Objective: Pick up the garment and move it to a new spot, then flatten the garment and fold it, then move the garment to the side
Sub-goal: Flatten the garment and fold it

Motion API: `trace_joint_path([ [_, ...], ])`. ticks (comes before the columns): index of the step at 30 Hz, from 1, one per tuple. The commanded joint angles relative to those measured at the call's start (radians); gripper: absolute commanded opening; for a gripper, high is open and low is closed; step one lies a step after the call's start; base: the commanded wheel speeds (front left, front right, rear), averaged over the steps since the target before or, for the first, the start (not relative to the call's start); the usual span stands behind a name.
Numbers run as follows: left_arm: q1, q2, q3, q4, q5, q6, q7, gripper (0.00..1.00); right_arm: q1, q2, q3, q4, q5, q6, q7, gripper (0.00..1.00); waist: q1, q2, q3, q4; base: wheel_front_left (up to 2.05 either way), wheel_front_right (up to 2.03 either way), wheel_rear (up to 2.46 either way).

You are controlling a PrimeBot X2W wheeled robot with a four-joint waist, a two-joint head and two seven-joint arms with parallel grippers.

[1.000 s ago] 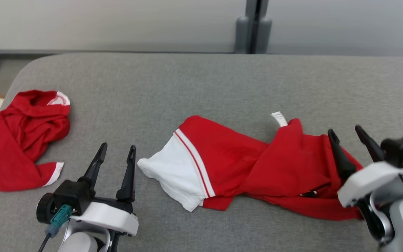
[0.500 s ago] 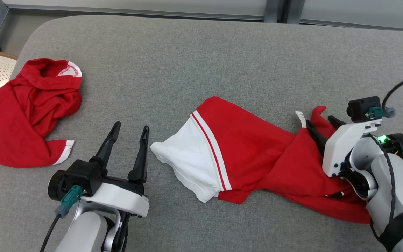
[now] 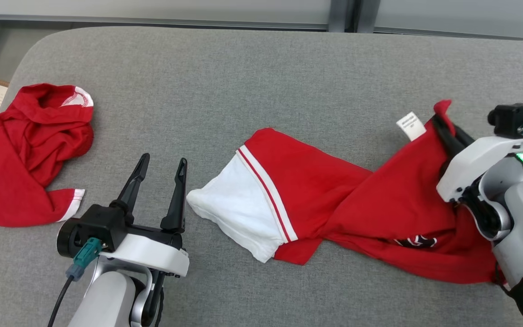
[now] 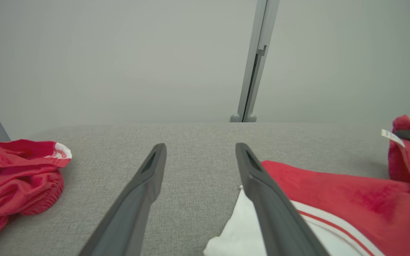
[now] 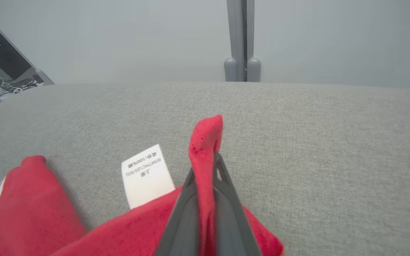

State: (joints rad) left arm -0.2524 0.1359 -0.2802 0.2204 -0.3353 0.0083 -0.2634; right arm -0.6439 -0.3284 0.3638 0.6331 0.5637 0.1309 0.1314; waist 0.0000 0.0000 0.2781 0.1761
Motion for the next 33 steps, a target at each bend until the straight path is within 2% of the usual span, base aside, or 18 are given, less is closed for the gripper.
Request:
trace_joint_path([
  [1, 0.001, -0.001, 0.009, 0.001, 0.01, -0.007, -0.001, 1.0, -0.017, -0.01, -0.008, -0.009, 0.0, 0.0, -0.031, 0.0, 0.0, 0.0, -0.005, -0.006, 0.0, 0.0, 0.0],
  [7, 0.007, -0.009, 0.03, 0.002, 0.024, -0.016, -0.002, 1.0, -0.069, -0.017, -0.027, -0.041, -0.002, 0.0, -0.146, 0.0, 0.0, 0.0, -0.013, -0.023, 0.0, 0.0, 0.0],
  [12, 0.017, -0.015, 0.05, -0.004, 0.036, -0.022, -0.001, 1.0, -0.063, 0.006, -0.038, -0.097, -0.013, 0.0, -0.234, 0.0, 0.0, 0.0, -0.012, -0.045, 0.0, 0.0, 0.0],
  [18, 0.031, -0.022, 0.067, -0.005, 0.045, -0.026, -0.001, 1.0, 0.141, 0.034, -0.099, -0.23, -0.019, 0.0, -0.283, 0.0, 0.0, 0.0, -0.019, -0.069, 0.0, 0.0, 0.0],
  [23, 0.039, -0.019, 0.082, -0.007, 0.051, -0.028, -0.001, 1.0, 0.369, 0.069, -0.214, -0.368, -0.051, 0.0, -0.268, 0.0, 0.0, 0.0, -0.02, -0.097, 0.0, 0.0, 0.0],
  [26, 0.043, -0.014, 0.088, -0.007, 0.054, -0.03, -0.001, 1.0, 0.485, 0.113, -0.281, -0.448, -0.061, 0.0, -0.246, 0.0, 0.0, 0.0, -0.023, -0.112, 0.0, 0.0, 0.0],
  [29, 0.048, -0.011, 0.092, -0.007, 0.055, -0.031, -0.001, 1.0, 0.57, 0.146, -0.338, -0.487, -0.076, 0.0, -0.218, 0.0, 0.0, 0.0, -0.026, -0.122, 0.0, 0.0, 0.0],
  [33, 0.051, -0.007, 0.094, -0.004, 0.054, -0.032, -0.001, 1.0, 0.617, 0.17, -0.356, -0.491, -0.086, 0.0, -0.201, 0.0, 0.0, 0.0, -0.03, -0.127, 0.0, 0.0, 0.0],
])
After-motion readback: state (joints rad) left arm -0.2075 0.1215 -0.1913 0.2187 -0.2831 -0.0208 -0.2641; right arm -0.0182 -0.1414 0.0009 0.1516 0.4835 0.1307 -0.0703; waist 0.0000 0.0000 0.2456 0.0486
